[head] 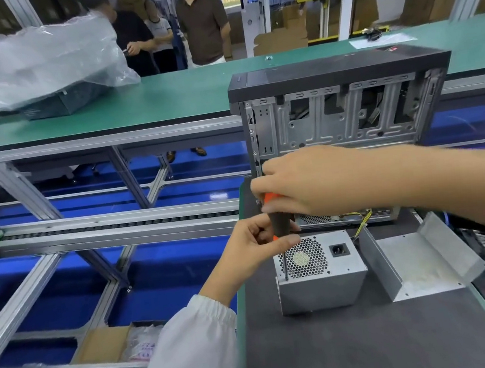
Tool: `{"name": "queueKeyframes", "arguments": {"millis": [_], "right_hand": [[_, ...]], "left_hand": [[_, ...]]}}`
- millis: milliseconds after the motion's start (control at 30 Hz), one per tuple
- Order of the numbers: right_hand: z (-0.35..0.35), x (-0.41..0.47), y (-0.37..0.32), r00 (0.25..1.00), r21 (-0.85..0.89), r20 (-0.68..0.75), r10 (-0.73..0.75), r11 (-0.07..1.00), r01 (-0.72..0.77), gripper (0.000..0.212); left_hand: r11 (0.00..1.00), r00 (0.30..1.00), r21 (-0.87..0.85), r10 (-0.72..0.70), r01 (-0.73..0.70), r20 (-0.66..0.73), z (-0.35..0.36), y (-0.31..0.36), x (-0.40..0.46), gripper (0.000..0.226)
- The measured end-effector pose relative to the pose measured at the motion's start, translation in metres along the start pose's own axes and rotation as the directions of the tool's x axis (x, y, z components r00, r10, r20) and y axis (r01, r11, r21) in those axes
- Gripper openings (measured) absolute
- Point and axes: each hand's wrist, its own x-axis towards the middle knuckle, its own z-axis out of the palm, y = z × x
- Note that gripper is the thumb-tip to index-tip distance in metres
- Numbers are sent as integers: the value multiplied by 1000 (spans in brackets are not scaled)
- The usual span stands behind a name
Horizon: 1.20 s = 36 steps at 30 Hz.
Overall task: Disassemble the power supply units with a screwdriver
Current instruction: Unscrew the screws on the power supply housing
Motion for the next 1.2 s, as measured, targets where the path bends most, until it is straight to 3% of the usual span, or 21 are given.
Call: {"name": "queueKeyframes", "arguments": {"millis": [67, 133, 167, 233, 267, 333, 433, 533, 600, 667, 733, 767, 800, 867, 933, 967, 1100, 1167, 1200], "right_hand": [[-11, -4, 9, 981, 317, 157, -114, 946, 60, 21], [-15, -5, 12, 980, 385, 142, -139, 920, 75, 33], [-14, -4, 9, 993, 315, 102, -63, 949, 28, 42], [-11, 1, -1, 995, -20, -10, 96, 995, -96, 63], [-7, 3, -7, 992, -169, -40, 122, 977, -127, 64], [0, 6, -10, 996, -252, -51, 79, 964, -89, 51], [-7, 1, 9, 984, 76, 177, -3, 997, -11, 18], [-17, -3, 18, 958, 330, 261, -117, 944, 26, 25], [-14, 0, 10, 979, 226, 204, 7, 973, -54, 44], [-7, 5, -2, 981, -62, 95, 171, 984, -165, 55], [0, 8, -9, 989, -262, 7, 148, 955, -141, 46], [2, 9, -9, 994, -270, -1, 111, 957, -108, 39], [1, 9, -6, 997, -210, 34, 65, 976, -56, 31], [-2, 6, 4, 981, 106, 187, -52, 994, 33, 20], [-11, 2, 12, 958, 378, 248, -141, 925, 38, 36], [-12, 1, 11, 964, 383, 239, -113, 924, 13, 43], [-3, 4, -8, 988, -116, 22, 155, 982, -151, 59], [2, 7, -10, 994, -177, -26, 103, 979, -106, 49], [0, 8, -6, 997, -101, 22, 79, 992, -76, 40]], "left_hand": [[1000, 1000, 7, 3, -3, 16, 1, 2, 2, 11], [999, 999, 40, 12, -13, 39, 1, 3, 4, 11], [998, 999, 61, 19, -22, 37, 1, 4, 4, 14], [994, 1000, 106, 27, -27, 4, 1, 6, 5, 24], [994, 1000, 104, 24, -24, -5, 1, 5, 6, 26], [997, 1000, 74, 24, -25, 13, 0, 8, 7, 26], [997, 998, 69, 30, -33, 53, 0, 11, 9, 15], [995, 998, 93, 14, -20, 63, 3, 12, 12, 16], [992, 998, 123, 19, -27, 63, 5, 11, 13, 16], [991, 998, 130, 36, -41, 42, 7, 11, 14, 29], [994, 998, 91, 51, -53, 25, 6, 10, 15, 36], [996, 998, 77, 52, -54, 31, 6, 11, 15, 32], [996, 998, 79, 46, -49, 39, 5, 11, 16, 25], [995, 998, 95, 30, -35, 46, 3, 10, 16, 17], [994, 998, 101, 29, -34, 47, 2, 9, 15, 19], [995, 999, 99, 28, -32, 42, 2, 9, 15, 20], [992, 999, 123, -4, 0, 35, 5, 8, 16, 22], [995, 998, 95, -19, 14, 57, 7, 8, 17, 23], [996, 998, 89, -26, 20, 64, 7, 9, 17, 23]]}}
